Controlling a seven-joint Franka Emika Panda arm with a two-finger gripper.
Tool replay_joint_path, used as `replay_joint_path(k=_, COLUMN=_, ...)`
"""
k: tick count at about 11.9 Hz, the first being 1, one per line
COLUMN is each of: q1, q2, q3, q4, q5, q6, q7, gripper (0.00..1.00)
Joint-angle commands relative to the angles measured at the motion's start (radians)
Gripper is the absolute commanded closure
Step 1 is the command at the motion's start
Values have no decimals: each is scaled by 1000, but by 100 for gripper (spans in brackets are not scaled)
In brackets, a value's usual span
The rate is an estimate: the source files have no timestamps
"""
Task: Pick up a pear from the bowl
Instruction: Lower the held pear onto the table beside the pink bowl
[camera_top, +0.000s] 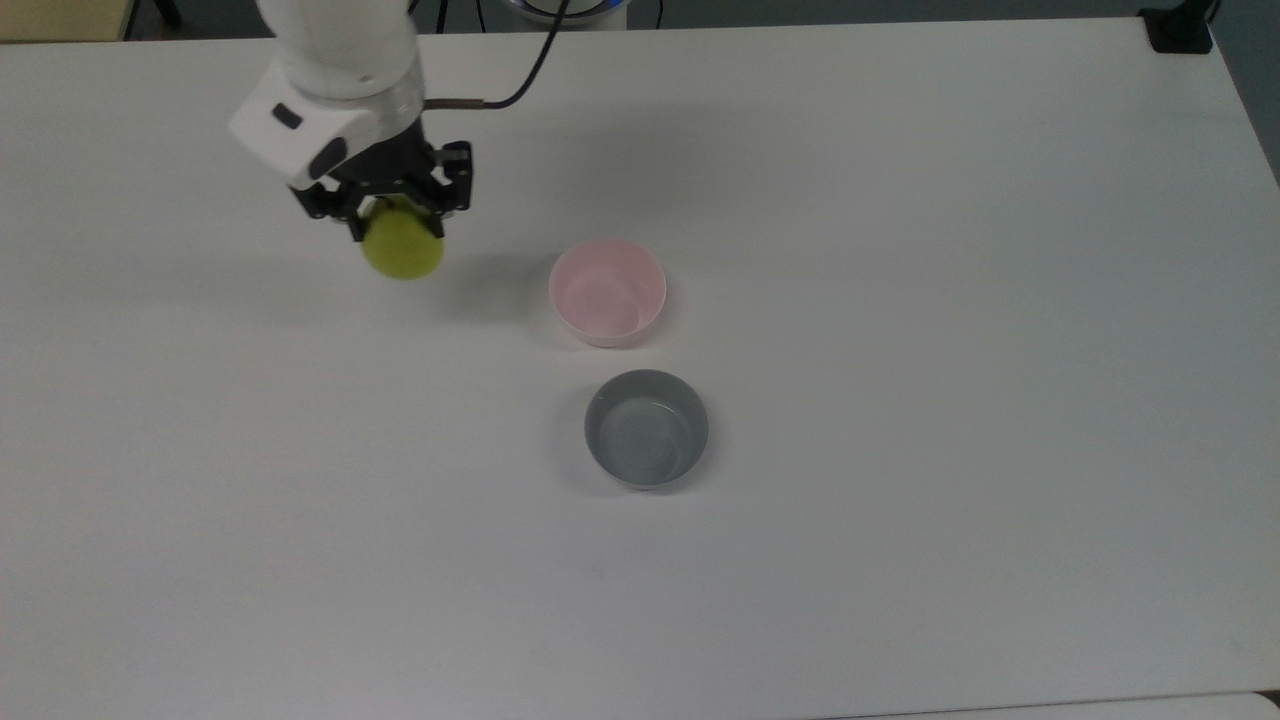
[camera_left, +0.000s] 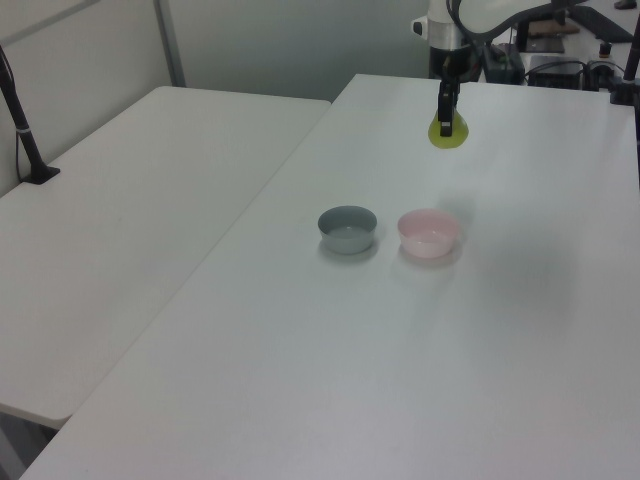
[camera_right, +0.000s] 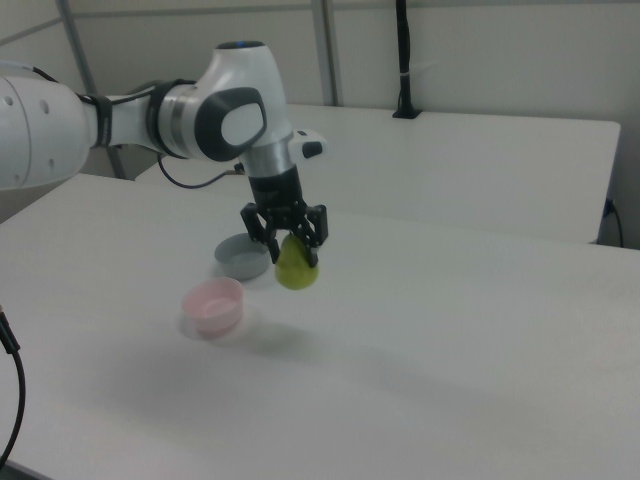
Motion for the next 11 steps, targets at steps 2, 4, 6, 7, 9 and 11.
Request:
replay_joint_path(k=2, q1=-27, q2=85, q3=-21, q4=-8, q5=11, q6=116, q7=-21, gripper=63)
replay_joint_path(k=4, q1=-30, q2=115, q3=-21, q4=-33, q5=-4, q6=154, q7=-21, gripper=63)
replay_joint_path(k=6, q1=-30, q2=152, q3=-21, q4=-36, q5=-4, q6=182, q7=-9, gripper=62)
replay_joint_path(k=7, q1=-28, q2=166, q3=-21, q4=-38, q5=-4, q6=193, q7=-8, gripper=60)
replay_joint_path(k=9, q1=-30, q2=174, q3=-21, q4=-38, q5=-4, q6=206, q7=0, gripper=53)
replay_joint_path(k=11, q1=-36, q2=174, q3=-21, q4=-38, q5=-4, q6=206, q7=0, gripper=28)
